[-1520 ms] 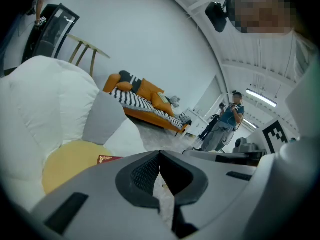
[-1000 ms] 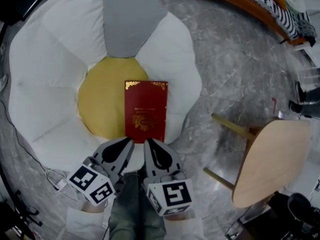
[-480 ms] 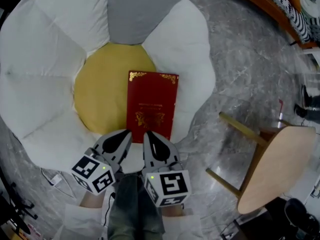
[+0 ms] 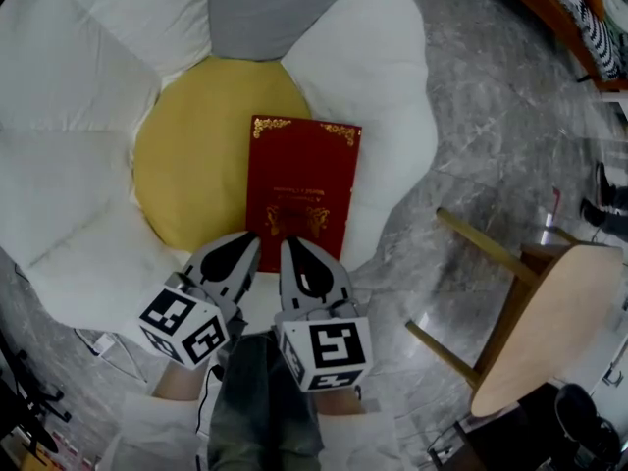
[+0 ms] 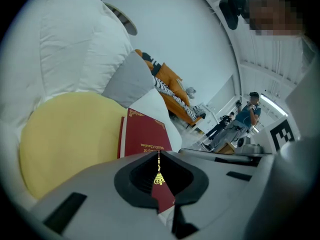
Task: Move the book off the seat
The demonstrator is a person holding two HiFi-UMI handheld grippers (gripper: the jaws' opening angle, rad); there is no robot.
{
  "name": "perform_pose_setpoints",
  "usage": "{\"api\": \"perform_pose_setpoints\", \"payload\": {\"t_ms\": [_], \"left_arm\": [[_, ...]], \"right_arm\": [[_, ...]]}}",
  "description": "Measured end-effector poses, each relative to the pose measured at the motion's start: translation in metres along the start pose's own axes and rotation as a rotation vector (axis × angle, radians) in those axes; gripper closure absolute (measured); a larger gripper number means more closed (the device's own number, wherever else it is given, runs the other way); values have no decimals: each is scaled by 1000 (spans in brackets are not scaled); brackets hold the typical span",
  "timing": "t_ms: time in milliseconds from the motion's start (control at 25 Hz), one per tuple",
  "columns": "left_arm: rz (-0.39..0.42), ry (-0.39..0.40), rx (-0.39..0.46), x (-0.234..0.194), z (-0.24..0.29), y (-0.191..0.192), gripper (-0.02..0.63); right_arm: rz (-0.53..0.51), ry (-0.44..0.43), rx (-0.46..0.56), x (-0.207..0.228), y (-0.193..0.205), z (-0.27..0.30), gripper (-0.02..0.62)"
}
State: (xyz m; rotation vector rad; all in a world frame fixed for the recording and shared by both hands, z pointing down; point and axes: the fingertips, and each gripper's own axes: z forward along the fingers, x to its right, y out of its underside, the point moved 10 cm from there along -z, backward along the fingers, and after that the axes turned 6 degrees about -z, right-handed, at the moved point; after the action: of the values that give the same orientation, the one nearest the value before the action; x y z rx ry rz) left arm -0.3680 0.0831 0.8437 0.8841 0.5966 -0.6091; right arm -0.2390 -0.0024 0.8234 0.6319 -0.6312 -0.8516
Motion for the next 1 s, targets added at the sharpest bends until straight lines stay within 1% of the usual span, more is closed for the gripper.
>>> {"api": "perform_pose_setpoints", "payload": {"t_ms": [80, 200, 320, 440, 600, 680, 760, 880, 1000], "left_arm": [[-9, -12, 9, -6, 2, 1, 597], [0, -37, 13, -12, 3, 0, 595], [-9, -37, 1, -16, 7, 3, 589], [-31, -32, -9, -22, 11, 5, 492], [-57, -55, -23, -31, 14, 8, 427], [-86, -46, -45, -36, 19, 10, 349], [-104, -33, -75, -40, 24, 14, 299], [-93, -29, -117, -43, 31, 18, 267], [-101, -26, -136, -47, 36, 22, 254]], "right_arm": [[1, 9, 7, 1, 2, 3, 583], [-1, 1, -7, 2, 8, 8, 583], [-14, -8, -19, 2, 14, 12, 583], [-11, 7, -2, 2, 13, 15, 583], [-7, 7, -16, 6, 18, 17, 583], [1, 6, -14, 7, 17, 19, 583], [6, 7, -10, 7, 18, 20, 583], [13, 9, -10, 7, 21, 22, 583], [16, 10, -13, 8, 25, 23, 583]]}}
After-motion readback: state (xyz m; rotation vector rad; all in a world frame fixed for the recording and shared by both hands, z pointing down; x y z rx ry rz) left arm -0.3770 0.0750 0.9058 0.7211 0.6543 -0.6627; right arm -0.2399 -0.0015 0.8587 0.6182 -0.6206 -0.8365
